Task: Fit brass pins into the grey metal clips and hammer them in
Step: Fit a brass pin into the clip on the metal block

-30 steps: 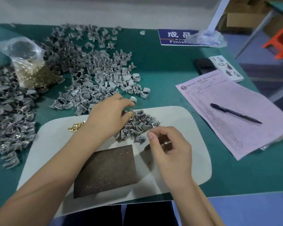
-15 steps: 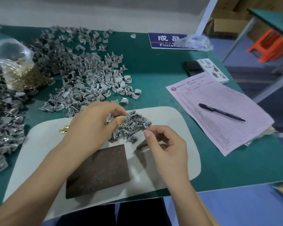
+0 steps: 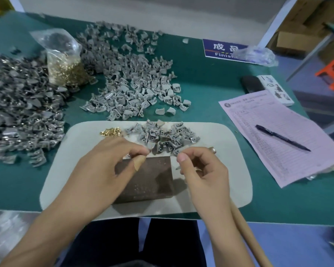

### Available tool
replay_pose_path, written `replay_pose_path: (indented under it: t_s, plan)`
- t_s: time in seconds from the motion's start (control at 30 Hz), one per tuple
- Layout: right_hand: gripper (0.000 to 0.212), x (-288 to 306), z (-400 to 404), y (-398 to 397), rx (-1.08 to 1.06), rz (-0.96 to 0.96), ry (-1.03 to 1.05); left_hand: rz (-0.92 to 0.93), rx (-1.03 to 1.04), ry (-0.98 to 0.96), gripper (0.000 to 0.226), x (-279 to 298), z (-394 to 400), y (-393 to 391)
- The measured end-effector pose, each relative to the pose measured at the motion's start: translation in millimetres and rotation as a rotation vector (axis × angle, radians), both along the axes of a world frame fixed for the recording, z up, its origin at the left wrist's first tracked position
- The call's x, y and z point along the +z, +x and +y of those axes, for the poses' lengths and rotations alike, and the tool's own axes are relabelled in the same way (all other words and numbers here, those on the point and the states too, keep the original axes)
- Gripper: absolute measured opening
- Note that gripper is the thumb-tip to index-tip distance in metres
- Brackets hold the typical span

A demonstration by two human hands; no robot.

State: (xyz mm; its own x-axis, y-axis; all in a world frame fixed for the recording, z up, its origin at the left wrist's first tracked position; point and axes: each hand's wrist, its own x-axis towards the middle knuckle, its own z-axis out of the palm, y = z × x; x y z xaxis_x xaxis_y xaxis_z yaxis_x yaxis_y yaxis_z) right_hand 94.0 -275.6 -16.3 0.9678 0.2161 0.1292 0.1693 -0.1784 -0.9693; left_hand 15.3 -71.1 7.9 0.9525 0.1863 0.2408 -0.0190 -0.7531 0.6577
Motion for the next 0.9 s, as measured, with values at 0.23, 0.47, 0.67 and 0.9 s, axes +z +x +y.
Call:
replay_pose_path:
  t_s: [0.23, 0.47, 0.67, 0.9]
  plan:
    - [0.009, 1.4, 12.3, -14.3, 0.099, -0.025, -0.042, 0.104, 0.01, 0.054, 0.032, -6.5, -11.9, -25.4]
    - [0.006, 4.4, 4.0, -21.5, 0.086, -0.02, -0.078, 0.107, 0.021, -0.006, 0.036, -10.3, 3.6, -29.6]
    - [0.014, 10.0, 13.3, -28.9, 0.16, -0.143, -0.185, 0.212, -0.12, 0.102, 0.029, -1.0, 7.9, -17.6]
    - [0.007, 13.0, 30.0, -34.5, 0.204, -0.228, -0.363, 0.169, 0.001, 0.048, 0.015, -5.1, -1.8, -16.5]
